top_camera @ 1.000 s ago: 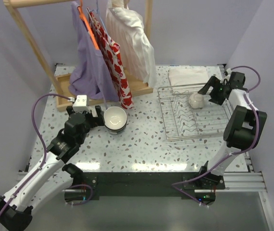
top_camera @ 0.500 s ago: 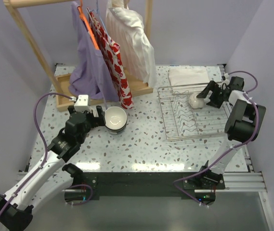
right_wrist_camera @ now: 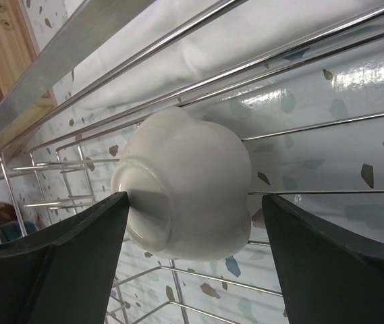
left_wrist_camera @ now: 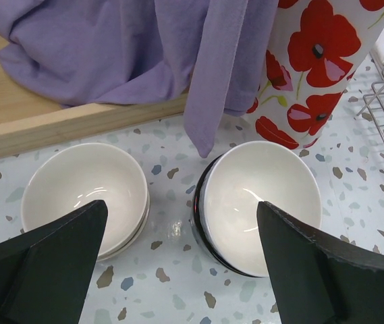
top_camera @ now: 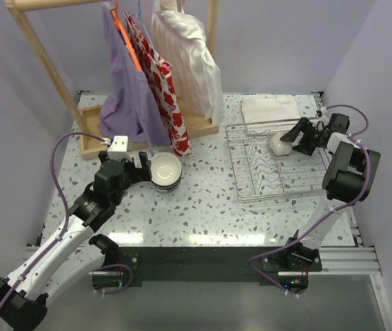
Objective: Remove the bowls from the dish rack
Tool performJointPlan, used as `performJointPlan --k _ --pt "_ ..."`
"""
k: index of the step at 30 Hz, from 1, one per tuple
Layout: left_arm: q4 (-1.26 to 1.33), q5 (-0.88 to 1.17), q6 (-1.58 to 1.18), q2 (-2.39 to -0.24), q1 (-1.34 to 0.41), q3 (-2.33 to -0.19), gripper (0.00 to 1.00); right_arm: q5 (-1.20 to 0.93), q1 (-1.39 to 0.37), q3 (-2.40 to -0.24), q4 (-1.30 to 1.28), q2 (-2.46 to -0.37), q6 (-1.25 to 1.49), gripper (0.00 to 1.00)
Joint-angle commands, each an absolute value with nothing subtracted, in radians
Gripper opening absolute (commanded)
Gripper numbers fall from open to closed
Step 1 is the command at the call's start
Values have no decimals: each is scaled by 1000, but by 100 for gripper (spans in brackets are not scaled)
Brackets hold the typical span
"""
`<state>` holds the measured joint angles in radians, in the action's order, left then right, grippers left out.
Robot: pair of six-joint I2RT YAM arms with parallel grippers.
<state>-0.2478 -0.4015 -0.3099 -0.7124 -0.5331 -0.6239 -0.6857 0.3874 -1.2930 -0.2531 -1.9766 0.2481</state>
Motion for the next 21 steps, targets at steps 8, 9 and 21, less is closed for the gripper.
performJointPlan --k 8,9,21 --pt "-192 -396 -288 -701 -525 -621 98 -745 388 -1272 -221 -1951 262 64" --pt "-193 -396 -288 -701 -523 -621 98 -747 390 -1270 -219 -1945 265 61" --pt "-192 -391 -288 -693 -522 -621 98 -738 390 -1227 -169 -1836 308 13"
